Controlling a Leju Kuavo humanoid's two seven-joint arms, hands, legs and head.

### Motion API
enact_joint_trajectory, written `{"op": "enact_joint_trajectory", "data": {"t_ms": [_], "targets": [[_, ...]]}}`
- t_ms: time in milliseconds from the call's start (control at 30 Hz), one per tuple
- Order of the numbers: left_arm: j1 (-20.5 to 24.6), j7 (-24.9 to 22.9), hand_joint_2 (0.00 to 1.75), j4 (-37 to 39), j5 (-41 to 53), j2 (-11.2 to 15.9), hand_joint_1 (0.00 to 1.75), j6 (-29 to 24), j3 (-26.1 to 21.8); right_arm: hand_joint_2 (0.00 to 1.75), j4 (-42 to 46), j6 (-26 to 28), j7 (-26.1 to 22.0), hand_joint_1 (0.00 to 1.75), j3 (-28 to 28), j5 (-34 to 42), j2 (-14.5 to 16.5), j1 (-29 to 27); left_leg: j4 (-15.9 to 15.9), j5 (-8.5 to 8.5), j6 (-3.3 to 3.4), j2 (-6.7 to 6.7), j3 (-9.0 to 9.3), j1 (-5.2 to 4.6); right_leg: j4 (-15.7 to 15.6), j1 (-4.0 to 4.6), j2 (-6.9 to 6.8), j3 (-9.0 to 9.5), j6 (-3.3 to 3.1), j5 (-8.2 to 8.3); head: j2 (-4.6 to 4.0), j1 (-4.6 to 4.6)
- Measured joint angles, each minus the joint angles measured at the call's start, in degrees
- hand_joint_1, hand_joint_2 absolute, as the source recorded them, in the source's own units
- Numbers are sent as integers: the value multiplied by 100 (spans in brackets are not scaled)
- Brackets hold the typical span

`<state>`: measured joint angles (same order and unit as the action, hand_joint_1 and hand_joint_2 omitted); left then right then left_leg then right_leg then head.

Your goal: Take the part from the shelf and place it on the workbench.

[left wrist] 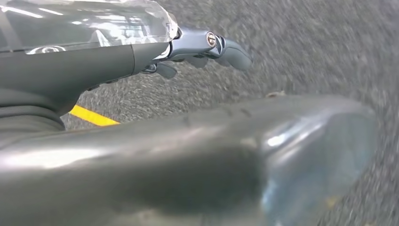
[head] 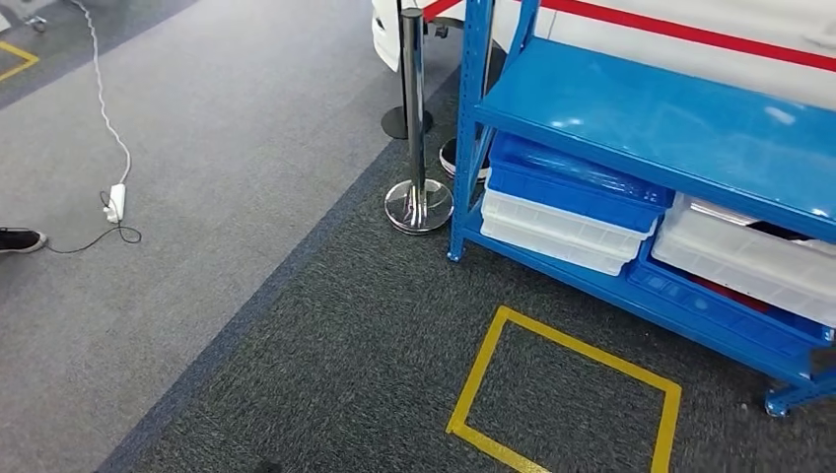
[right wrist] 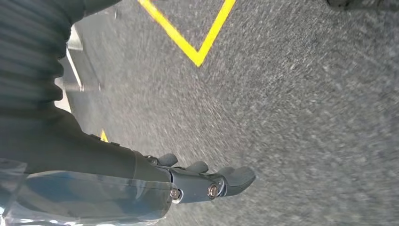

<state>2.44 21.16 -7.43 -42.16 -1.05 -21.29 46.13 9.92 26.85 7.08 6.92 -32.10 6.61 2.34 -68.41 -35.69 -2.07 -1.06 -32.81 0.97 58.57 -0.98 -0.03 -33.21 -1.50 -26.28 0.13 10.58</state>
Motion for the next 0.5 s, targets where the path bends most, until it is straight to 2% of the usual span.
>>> {"op": "enact_joint_trajectory", "data": {"t_ms": [33,67,100,133,200,233,267,333,367,400,467,500], "targets": [[-9,-4,0,0,0,0,0,14,9,175,0,4,1,0,10,6,1,-3,-352,-119,1,35,-168,0,3,13,86,-4,-12,3,0,0],[-14,-6,0,0,0,0,0,23,16,175,0,5,1,0,22,10,2,-8,-536,-123,7,47,-267,-1,5,25,174,-2,-17,5,1,0],[-15,-6,0,0,-1,1,0,29,21,175,0,6,1,0,36,14,3,-13,-487,-2,23,55,-265,-2,7,34,269,6,-17,5,1,0],[-13,-5,0,0,-1,5,0,37,22,175,0,7,1,0,49,17,3,-18,-220,214,49,86,-168,-3,9,40,360,19,-16,5,1,0],[-17,-2,0,1,-2,28,0,50,22,175,0,13,1,0,64,23,11,-19,557,640,126,331,124,-4,18,45,525,24,-2,9,0,-1],[-17,1,0,2,-1,43,0,61,23,175,0,19,2,0,69,27,19,-16,847,740,150,455,229,-5,25,43,600,7,20,17,0,-1],[-11,4,0,2,1,55,0,70,24,175,0,25,3,0,74,31,26,-18,1007,769,168,543,281,-12,28,31,665,-21,53,29,-1,-1],[22,4,0,2,2,62,0,93,26,175,-1,32,4,0,82,35,41,-39,1092,759,193,494,314,-26,11,9,793,-67,147,67,0,-1],[40,0,0,1,1,58,0,107,27,175,-1,32,4,0,85,36,45,-53,1129,788,218,425,332,-20,23,9,766,-83,185,65,0,-2],[51,-6,0,1,-1,56,0,119,28,175,-1,32,3,0,87,36,49,-59,1175,819,251,351,352,-7,98,22,653,-123,213,8,1,-2],[49,-21,0,0,-3,58,0,133,28,175,0,25,3,0,87,33,49,-45,1242,865,302,180,371,10,571,37,296,-352,239,-286,1,-3],[45,-24,0,0,-4,62,0,133,27,175,0,22,3,0,87,32,50,-38,1249,869,314,142,370,9,733,40,194,-434,243,-390,1,-3]]}}
